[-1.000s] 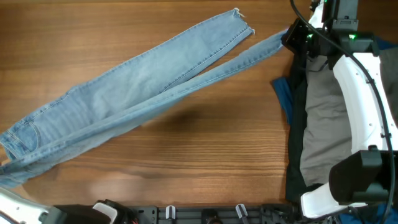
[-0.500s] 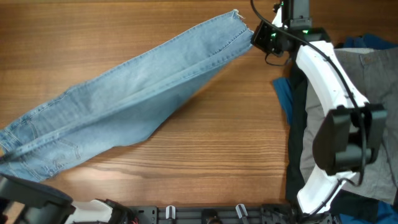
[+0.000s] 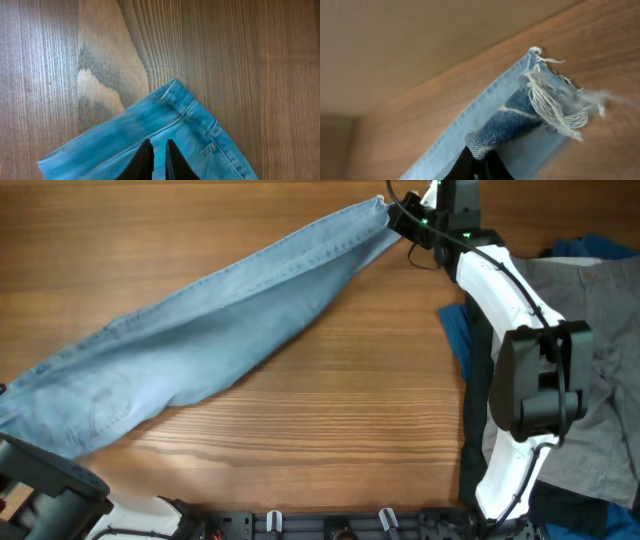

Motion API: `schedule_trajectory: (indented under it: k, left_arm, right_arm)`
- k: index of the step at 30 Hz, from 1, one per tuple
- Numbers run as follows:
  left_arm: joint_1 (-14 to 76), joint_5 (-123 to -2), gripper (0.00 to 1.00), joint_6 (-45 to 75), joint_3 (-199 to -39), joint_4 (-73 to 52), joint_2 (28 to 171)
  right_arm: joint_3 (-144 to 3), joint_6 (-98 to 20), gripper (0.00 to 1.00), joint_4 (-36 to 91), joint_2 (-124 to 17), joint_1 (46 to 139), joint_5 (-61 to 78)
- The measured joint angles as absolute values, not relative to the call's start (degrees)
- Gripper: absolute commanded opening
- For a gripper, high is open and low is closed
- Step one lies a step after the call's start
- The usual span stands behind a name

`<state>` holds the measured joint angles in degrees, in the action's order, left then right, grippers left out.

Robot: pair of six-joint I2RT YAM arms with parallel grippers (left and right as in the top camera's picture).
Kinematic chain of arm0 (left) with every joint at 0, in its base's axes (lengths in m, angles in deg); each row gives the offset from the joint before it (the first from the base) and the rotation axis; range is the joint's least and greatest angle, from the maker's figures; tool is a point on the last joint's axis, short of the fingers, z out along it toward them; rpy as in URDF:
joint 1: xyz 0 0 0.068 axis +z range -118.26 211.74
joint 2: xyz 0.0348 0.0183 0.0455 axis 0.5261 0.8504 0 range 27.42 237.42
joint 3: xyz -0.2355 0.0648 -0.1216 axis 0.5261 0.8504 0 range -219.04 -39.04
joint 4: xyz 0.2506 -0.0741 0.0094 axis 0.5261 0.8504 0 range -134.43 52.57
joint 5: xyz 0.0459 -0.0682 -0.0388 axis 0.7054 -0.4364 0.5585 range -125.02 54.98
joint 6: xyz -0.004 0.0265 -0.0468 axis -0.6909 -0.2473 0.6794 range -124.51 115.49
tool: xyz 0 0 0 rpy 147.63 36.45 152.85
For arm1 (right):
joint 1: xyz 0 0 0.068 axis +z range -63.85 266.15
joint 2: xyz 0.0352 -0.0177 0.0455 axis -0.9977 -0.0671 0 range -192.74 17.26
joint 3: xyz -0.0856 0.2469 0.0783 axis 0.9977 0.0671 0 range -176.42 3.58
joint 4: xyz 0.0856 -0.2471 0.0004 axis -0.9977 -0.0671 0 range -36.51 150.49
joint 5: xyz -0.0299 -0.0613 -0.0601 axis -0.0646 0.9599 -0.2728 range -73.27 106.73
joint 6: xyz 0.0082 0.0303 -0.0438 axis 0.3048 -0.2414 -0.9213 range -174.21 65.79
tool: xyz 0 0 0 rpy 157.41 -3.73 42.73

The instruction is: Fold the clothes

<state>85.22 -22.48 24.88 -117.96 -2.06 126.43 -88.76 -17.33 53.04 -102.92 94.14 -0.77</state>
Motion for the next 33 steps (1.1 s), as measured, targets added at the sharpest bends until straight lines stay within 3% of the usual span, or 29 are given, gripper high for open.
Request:
schedule_trajectory:
  k: [1, 3, 6, 8, 15, 16, 18, 20, 21, 23, 26, 29, 33]
  left_arm:
    - [85.1, -22.4, 0.15, 24.9, -118.0, -2.1, 126.4]
    - [85.0, -22.0, 0.17, 24.7, -118.0, -2.1, 126.6]
    - [85.0, -21.7, 0.20, 24.7, -118.0, -2.1, 126.9]
    - [85.0, -21.5, 0.22, 24.7, -118.0, -2.0, 126.9]
    - [84.9, -28.5, 0.30, 16.7, -118.0, -1.4, 126.9]
    - [84.6, -31.2, 0.31, 14.5, -118.0, -1.2, 126.9]
    - [83.5, -36.8, 0.28, 10.4, -118.0, 0.1, 126.9]
    - [81.8, -41.3, 0.15, 7.1, -118.0, 2.3, 126.9]
    - [80.3, -43.4, 0.04, 5.8, -117.9, 3.0, 126.9]
    - [77.7, -45.8, 0.04, 4.0, -117.1, 3.6, 126.9]
    - [73.3, -48.3, 0.04, 2.3, -113.4, 3.9, 126.9]
    - [69.4, -49.4, 0.04, 2.0, -108.0, 3.9, 127.0]
    - [65.5, -49.4, 0.04, 4.9, -99.3, -0.1, 127.0]
  right_arm:
    - [-88.8, -16.4, 0.60, 53.7, -103.6, 94.1, -0.7]
    - [-88.8, -15.8, 0.65, 55.4, -105.3, 94.1, -0.1]
    - [-88.8, -18.6, 0.82, 54.2, -106.8, 93.9, -0.2]
    - [-88.9, -21.7, 0.99, 50.0, -106.9, 93.6, -0.6]
    - [-89.3, -32.5, 1.00, 33.2, -106.9, 88.4, -0.9]
    - [-89.3, -33.7, 0.98, 32.0, -106.8, 87.8, -1.1]
    - [-89.3, -36.4, 0.80, 29.5, -106.8, 86.6, -1.2]
    - [-89.3, -38.5, 0.40, 28.4, -106.8, 86.4, -1.4]
    - [-89.3, -39.7, 0.27, 28.1, -106.8, 86.5, -1.7]
    - [-89.3, -41.0, 0.16, 28.2, -106.8, 87.0, -2.8]
    - [-89.3, -41.9, 0.14, 28.6, -106.8, 88.0, -4.9]
    - [-89.3, -42.4, 0.22, 30.3, -106.8, 89.9, -6.6]
    - [-88.9, -42.6, 0.22, 36.8, -106.8, 94.5, -7.7]
